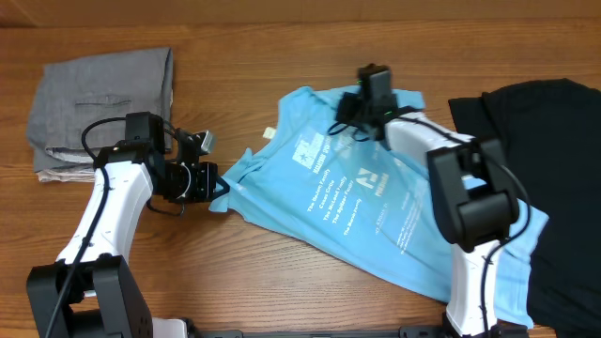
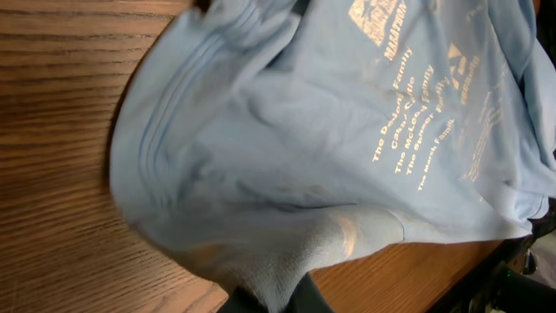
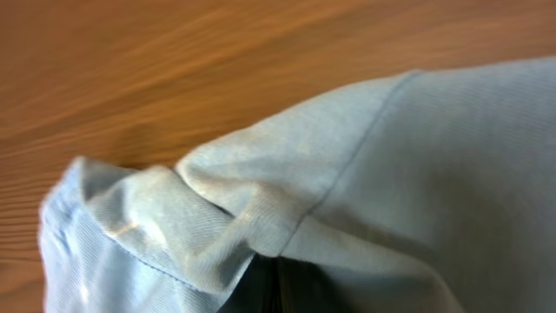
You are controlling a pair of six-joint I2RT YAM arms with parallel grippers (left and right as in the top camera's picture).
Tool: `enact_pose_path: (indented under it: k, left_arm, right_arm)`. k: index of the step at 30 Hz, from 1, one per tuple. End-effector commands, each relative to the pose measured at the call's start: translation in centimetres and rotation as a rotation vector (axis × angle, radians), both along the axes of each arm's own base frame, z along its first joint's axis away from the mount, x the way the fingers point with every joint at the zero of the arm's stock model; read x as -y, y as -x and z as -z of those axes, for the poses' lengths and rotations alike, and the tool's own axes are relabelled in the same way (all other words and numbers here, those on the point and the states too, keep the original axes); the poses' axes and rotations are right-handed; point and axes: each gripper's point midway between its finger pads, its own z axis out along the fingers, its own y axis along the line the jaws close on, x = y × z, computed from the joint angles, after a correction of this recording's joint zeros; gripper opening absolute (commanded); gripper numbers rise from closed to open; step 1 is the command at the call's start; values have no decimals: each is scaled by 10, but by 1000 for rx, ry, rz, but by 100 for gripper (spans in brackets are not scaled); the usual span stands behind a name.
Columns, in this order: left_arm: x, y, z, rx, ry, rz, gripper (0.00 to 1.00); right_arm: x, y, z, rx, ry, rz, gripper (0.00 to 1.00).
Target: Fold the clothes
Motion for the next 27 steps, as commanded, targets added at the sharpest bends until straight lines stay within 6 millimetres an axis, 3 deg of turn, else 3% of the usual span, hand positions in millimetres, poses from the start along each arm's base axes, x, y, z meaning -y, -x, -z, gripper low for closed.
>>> enact_pose_path:
  k: [1, 10, 13, 16, 18, 19, 20, 21, 22, 24, 27]
  left_arm:
    - [0, 1, 0, 1, -5, -11, 4]
    - [1, -2, -1, 13, -6, -9, 4]
    - [1, -3, -1, 11, -3, -24, 4]
    - [1, -3, -1, 9, -3, -27, 4]
    - [1, -4, -1, 10, -3, -27, 4]
    - [1, -4, -1, 11, -3, -27, 4]
    - [0, -4, -1, 13, -3, -27, 4]
    - [0, -4, -1, 13, -3, -27, 4]
    - [0, -4, -1, 13, -3, -27, 4]
    - [0, -5, -1, 14, -4, -27, 4]
    - [0, -6, -1, 17, -3, -29, 4]
  right_arm:
    - [-42, 15, 29, -19, -28, -59, 4]
    - [-86, -5, -11, 190, -59, -189, 5]
    - [-92, -14, -39, 207, -54, -289, 11]
    - [-83, -25, -79, 206, 0, -327, 18]
    - [-70, -30, -112, 203, 28, -330, 23]
    - [-55, -31, -138, 178, 42, -304, 24]
    - [-45, -30, -149, 155, 51, -286, 24]
    - [-30, -27, -161, 122, 67, -262, 24]
    - [2, -19, -176, 45, 96, -211, 24]
    - [40, -8, -183, -44, 124, -150, 24]
    - [99, 11, -178, -189, 154, -51, 23]
